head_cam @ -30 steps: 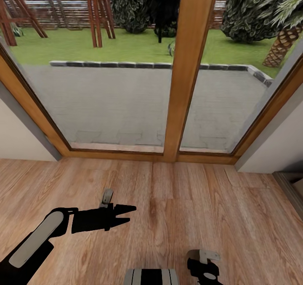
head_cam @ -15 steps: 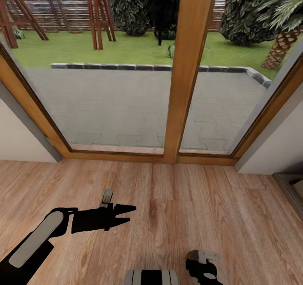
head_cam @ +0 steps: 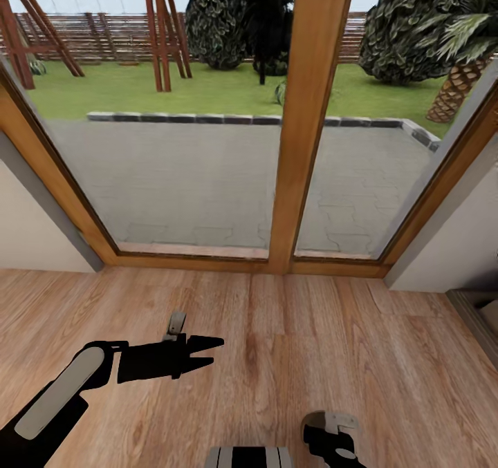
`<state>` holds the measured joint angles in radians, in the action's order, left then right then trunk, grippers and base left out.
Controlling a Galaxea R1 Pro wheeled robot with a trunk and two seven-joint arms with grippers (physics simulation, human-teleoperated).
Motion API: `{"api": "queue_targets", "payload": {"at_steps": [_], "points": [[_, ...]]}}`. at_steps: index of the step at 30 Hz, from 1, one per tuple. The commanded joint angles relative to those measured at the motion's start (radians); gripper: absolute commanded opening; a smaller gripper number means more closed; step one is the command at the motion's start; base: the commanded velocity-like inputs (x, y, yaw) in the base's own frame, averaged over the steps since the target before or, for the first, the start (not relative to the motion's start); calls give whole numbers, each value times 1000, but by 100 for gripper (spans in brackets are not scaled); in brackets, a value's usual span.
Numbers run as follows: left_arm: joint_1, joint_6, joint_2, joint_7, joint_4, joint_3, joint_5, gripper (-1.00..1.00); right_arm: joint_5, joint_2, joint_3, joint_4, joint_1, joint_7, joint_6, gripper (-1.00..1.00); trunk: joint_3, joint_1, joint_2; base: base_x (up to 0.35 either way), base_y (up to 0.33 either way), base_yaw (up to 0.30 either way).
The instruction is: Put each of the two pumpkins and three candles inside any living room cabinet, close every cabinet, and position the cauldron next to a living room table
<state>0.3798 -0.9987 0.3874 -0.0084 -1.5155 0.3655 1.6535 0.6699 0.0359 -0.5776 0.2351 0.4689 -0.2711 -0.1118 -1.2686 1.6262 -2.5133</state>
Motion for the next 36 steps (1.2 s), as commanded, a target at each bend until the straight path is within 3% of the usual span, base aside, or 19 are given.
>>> {"api": "queue_targets", "payload": {"at_steps": [1, 30, 36], "points": [[1, -1, 0, -1, 0, 1, 0, 100, 13, 0, -8, 0, 0, -4, -5, -100, 3, -1, 0, 0, 0, 0], [1, 1, -2, 1, 4, 1, -1, 100, 13, -5, -13, 15, 0, -12, 0, -100, 115, -14, 7, 0, 0, 0], [1, 7, -6, 14, 12, 2, -15, 100, 18, -4, -2, 15, 0, -15, 2, -100, 139, -16, 8, 0, 0, 0]]}}
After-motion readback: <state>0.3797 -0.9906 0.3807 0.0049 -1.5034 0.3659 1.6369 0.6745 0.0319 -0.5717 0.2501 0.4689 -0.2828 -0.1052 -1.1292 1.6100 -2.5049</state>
